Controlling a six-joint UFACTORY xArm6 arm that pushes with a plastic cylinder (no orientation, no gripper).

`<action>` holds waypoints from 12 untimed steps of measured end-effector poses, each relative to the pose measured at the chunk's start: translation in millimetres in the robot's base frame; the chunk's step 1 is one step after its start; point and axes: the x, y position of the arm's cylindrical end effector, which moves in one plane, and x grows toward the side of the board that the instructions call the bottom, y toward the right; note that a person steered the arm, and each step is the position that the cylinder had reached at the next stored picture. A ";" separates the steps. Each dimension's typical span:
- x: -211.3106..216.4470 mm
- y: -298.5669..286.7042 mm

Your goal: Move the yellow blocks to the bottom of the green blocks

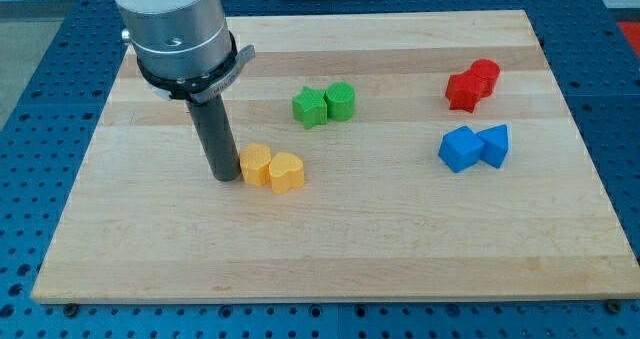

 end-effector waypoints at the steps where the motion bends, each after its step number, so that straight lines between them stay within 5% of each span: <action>1: 0.0 0.0; 4: 30.7 6.1; 7: 21.0 108.1; 12: -21.3 105.1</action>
